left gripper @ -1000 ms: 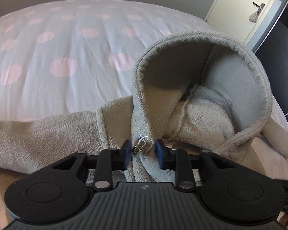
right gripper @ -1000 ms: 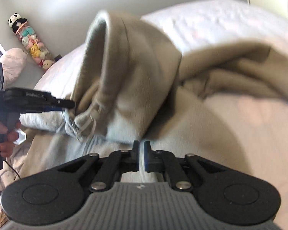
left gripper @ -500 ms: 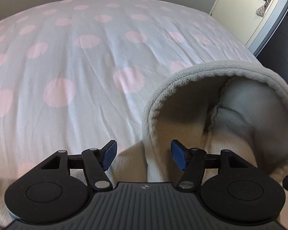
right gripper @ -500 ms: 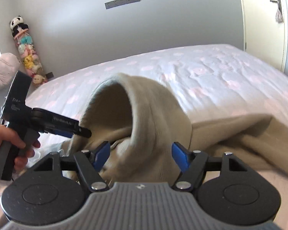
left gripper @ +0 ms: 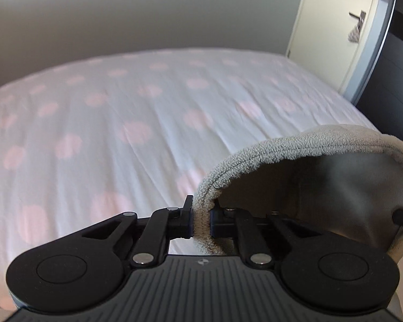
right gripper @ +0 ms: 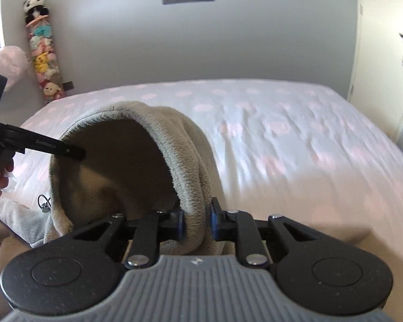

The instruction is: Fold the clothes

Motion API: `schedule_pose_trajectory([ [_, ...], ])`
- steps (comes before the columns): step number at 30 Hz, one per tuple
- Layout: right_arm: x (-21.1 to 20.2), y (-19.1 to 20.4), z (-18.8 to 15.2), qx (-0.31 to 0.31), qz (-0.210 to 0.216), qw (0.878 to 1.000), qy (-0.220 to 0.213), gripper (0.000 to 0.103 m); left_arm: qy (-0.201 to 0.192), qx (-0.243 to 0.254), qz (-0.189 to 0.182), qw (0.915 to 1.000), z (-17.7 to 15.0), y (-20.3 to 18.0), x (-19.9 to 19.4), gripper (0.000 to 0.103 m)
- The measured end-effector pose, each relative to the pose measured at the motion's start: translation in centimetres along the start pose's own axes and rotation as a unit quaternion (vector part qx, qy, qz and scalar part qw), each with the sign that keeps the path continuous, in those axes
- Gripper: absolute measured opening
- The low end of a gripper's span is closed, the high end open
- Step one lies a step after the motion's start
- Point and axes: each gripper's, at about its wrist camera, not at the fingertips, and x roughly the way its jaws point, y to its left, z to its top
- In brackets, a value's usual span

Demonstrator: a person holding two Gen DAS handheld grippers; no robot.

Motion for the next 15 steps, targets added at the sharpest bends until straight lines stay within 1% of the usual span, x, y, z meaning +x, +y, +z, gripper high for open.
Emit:
schedule_pose_trajectory([
  [4,1.4,1.8,6.5,-0.065,0.002,0.998,-0.018,0.019,-0.048,0.004,0.040,0.9981,3.0,1.8,-3.4,0.008],
  [7,3.7,3.3,11.2,-0.100,0.005,0.994,-0.036,0.018,-0.081,0.008,0.075,0.9939,5.2,2.8,-5.0,0.008],
  [10,6.2,5.3,14.7,-0.128,-0.005,0.989,-0.071,0.016,-0.109,0.007,0.104,0.9886,7.4,3.5,-5.3,0.008],
  [12,8.3,6.4,16.4,-0.139,-0.023,0.985,-0.103,0.016,-0.128,0.005,0.123,0.9841,8.8,3.8,-4.7,0.008],
  [13,9.8,6.6,16.7,-0.140,-0.027,0.984,-0.104,0.017,-0.136,0.005,0.132,0.9818,9.3,3.9,-4.1,0.009],
  [14,11.2,6.8,17.0,-0.142,-0.032,0.984,-0.104,0.019,-0.131,0.007,0.141,0.9812,9.7,3.8,-2.9,0.010],
  [15,12.7,7.0,17.3,-0.142,-0.036,0.984,-0.102,0.034,-0.110,0.008,0.144,0.9834,10.1,3.7,-1.3,0.012],
])
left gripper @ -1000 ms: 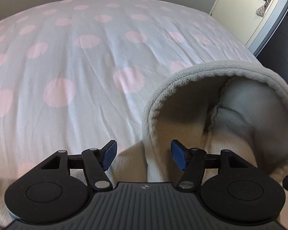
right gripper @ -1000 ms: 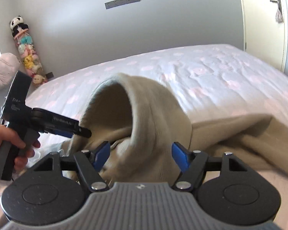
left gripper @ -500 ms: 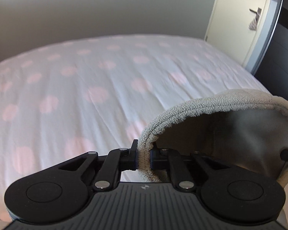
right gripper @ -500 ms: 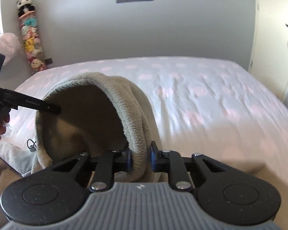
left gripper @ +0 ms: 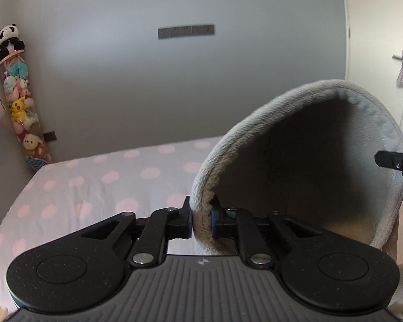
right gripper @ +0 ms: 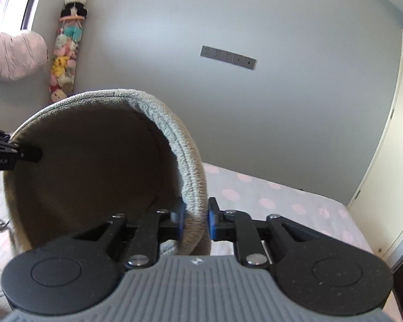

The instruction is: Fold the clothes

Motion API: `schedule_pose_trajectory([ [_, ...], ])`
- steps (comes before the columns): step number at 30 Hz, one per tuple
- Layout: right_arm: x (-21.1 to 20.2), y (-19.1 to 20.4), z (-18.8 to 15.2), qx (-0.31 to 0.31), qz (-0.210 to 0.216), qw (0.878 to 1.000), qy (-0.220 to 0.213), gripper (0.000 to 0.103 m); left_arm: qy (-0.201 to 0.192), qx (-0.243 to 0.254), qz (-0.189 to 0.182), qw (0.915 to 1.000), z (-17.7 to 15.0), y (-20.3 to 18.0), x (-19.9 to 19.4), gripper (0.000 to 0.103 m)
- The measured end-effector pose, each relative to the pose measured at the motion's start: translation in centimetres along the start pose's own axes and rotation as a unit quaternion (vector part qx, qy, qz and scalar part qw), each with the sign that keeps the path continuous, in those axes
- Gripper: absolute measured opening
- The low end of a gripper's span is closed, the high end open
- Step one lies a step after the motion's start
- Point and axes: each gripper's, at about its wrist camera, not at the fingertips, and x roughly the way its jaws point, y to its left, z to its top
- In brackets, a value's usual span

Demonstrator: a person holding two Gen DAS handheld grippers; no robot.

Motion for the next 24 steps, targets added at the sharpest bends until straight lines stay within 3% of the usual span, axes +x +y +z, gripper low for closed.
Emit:
schedule_pose_trajectory([
  [1,1.2,0.0,-0.4,0.004,0.001,1.000,0.017,0.047,0.021,0.000,-0.002,0.9998,-0.3,-0.1,1.2,0.015],
  [2,2.4,0.1,-0.9,0.007,0.003,0.999,0.034,0.048,0.042,0.000,-0.003,0.9991,-0.6,-0.3,2.5,0.016],
  [4,3.7,-0.1,-2.2,0.015,0.006,0.998,0.065,0.049,0.081,0.001,-0.009,0.9967,-1.6,-0.2,4.4,0.038],
  [6,4.2,-0.8,-3.9,0.020,0.007,0.996,0.090,0.049,0.093,0.004,-0.013,0.9956,-3.3,0.4,4.9,0.044],
  [14,3.7,-5.4,-11.2,0.022,-0.006,0.985,0.172,0.049,0.159,0.024,-0.006,0.9870,-10.3,5.6,4.7,0.046],
  [18,0.0,-10.7,-15.9,0.024,-0.020,0.978,0.208,0.050,0.194,0.048,0.025,0.9796,-13.8,9.9,2.5,0.047],
  [24,-7.1,-19.7,-21.3,0.073,-0.058,0.965,0.246,0.053,0.199,0.003,0.063,0.9780,-16.7,16.3,-3.5,0.047],
])
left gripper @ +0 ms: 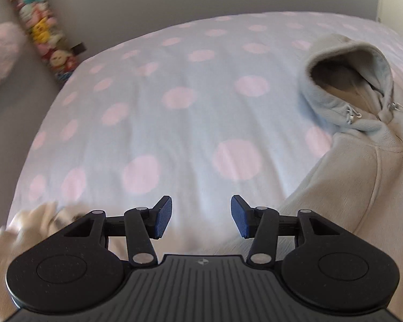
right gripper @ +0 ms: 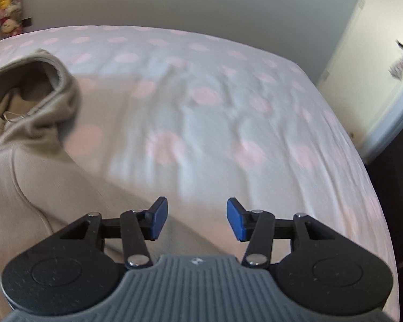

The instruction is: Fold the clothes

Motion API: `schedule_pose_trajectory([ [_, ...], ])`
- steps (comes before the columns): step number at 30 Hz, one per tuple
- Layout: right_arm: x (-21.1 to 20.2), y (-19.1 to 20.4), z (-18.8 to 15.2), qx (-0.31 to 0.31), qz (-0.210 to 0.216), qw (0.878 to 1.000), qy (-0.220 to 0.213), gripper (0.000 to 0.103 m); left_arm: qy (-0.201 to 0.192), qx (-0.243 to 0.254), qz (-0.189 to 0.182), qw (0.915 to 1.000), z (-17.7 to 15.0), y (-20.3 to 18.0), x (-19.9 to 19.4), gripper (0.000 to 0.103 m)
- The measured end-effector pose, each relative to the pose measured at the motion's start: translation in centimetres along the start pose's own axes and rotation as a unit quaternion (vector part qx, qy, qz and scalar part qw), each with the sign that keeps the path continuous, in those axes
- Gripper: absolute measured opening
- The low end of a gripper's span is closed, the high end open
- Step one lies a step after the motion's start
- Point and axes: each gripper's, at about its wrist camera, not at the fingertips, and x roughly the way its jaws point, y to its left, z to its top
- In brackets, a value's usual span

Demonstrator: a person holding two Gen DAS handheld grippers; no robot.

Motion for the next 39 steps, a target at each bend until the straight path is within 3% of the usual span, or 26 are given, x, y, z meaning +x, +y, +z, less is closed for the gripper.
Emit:
schedule_pose_trajectory([
  [7,-5.6,-11.0,-10.8,0.107,-0.047,0.993,0.029,0.055,-0.020,-0.059,-0.012,0.9980,-5.2,2.3,-6.6,0.049],
  [13,-9.8,-18.8,-20.7,0.240,-0.065,0.968,0.034,0.055,-0.018,-0.070,-0.028,0.9970,-9.8,0.4,-10.5,0.050],
  [18,-10.6,-21.7,-26.3,0.313,-0.062,0.947,0.036,0.055,-0.003,-0.102,-0.038,0.9940,-12.5,-1.6,-12.1,0.050],
  [23,-9.1,-23.6,-29.5,0.379,-0.018,0.925,0.020,0.055,0.005,-0.119,-0.034,0.9923,-14.0,-3.5,-13.3,0.050],
  [26,-8.6,-23.5,-30.1,0.404,0.024,0.914,-0.001,0.047,0.009,-0.117,-0.032,0.9926,-14.5,-4.6,-14.2,0.050],
  [27,-8.6,-23.3,-30.0,0.407,0.036,0.913,-0.008,0.039,0.008,-0.116,-0.031,0.9928,-14.6,-4.9,-14.6,0.050],
  [28,-8.8,-23.1,-29.7,0.402,0.045,0.914,-0.015,0.023,0.008,-0.115,-0.029,0.9929,-14.6,-5.2,-14.8,0.050],
  [30,-9.5,-23.0,-28.8,0.394,0.062,0.917,-0.030,0.014,0.007,-0.116,-0.026,0.9929,-14.7,-5.6,-15.2,0.050],
  [35,-12.7,-24.6,-24.0,0.352,0.029,0.932,-0.087,0.011,0.010,-0.122,-0.021,0.9923,-14.9,-6.9,-15.1,0.050],
  [39,-14.4,-26.9,-17.8,0.300,-0.031,0.944,-0.135,0.010,0.024,-0.116,-0.018,0.9928,-15.3,-8.3,-14.2,0.050],
])
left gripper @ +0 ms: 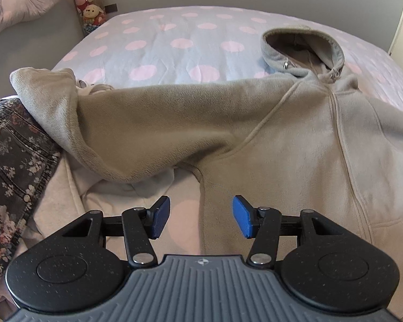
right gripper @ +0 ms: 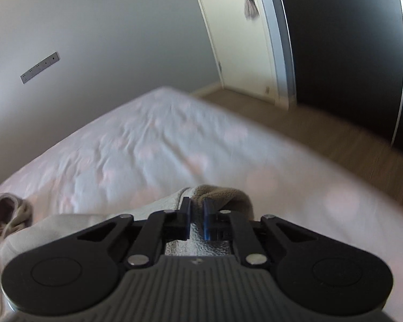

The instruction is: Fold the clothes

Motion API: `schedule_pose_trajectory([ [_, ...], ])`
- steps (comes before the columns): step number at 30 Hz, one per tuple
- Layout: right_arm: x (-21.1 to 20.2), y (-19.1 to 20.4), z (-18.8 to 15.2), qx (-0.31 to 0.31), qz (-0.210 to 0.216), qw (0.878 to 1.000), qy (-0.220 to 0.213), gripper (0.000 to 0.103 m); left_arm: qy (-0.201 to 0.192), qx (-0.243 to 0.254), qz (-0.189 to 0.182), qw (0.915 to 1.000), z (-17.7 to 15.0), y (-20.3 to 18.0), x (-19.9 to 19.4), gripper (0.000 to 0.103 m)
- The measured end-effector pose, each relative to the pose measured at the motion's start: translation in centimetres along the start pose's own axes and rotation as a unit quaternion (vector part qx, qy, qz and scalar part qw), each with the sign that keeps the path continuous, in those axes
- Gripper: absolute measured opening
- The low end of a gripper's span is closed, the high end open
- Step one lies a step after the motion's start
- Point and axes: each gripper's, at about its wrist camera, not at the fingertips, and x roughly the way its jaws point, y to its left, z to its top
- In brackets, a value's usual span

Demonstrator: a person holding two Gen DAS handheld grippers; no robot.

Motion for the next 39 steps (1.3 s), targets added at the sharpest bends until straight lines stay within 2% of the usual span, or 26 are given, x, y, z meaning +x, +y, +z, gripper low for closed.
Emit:
schedule_pose_trajectory([
  [3,2.8,1.5,4.1,-0.048,-0.057,0.997,-0.020,0.009,0.010,-0.001,0.002,0.9999,-0.5,-0.7,1.0,0.050],
  [4,4.3,1.9,4.8,-0.061,-0.095,0.993,-0.021,0.000,0.013,-0.002,0.002,0.9999,-0.7,-0.8,1.2,0.050],
  [6,7.3,2.0,5.9,-0.090,-0.169,0.981,-0.020,0.000,0.020,-0.004,0.002,0.9998,-1.1,-0.9,1.6,0.050],
  [12,13.3,-0.6,4.3,-0.032,-0.177,0.983,0.046,0.000,0.037,-0.019,0.011,0.9991,-1.9,0.3,2.0,0.050],
  [15,13.6,-1.0,2.2,-0.020,-0.151,0.986,0.065,0.000,0.038,-0.042,0.012,0.9983,-1.9,1.4,2.3,0.050],
  [21,9.7,-0.7,-3.1,-0.020,-0.083,0.991,0.101,0.003,0.032,-0.062,-0.006,0.9975,-2.3,2.1,2.0,0.050],
  [26,5.1,0.6,-8.2,-0.026,-0.030,0.989,0.145,0.006,0.036,-0.058,-0.014,0.9976,-3.3,2.0,-0.5,0.050],
  [30,1.4,2.6,-12.0,-0.029,0.013,0.985,0.172,0.007,0.039,-0.065,-0.030,0.9967,-5.4,2.7,-3.4,0.050],
  [32,-0.1,4.0,-13.8,-0.035,0.028,0.982,0.185,0.011,0.043,-0.071,-0.037,0.9959,-6.8,3.1,-4.4,0.052],
  [34,-1.5,5.4,-15.5,-0.034,0.042,0.979,0.196,0.023,0.052,-0.076,-0.041,0.9949,-8.3,3.4,-5.2,0.053],
  [36,-2.9,6.9,-17.2,-0.028,0.060,0.976,0.208,0.028,0.061,-0.077,-0.041,0.9943,-9.7,3.3,-5.6,0.053],
  [38,-4.2,8.7,-18.7,-0.030,0.083,0.972,0.220,0.028,0.065,-0.077,-0.052,0.9936,-11.0,3.2,-5.8,0.053],
  [39,-4.8,9.6,-19.5,-0.031,0.095,0.969,0.226,0.032,0.060,-0.074,-0.059,0.9937,-11.5,3.2,-5.9,0.053],
])
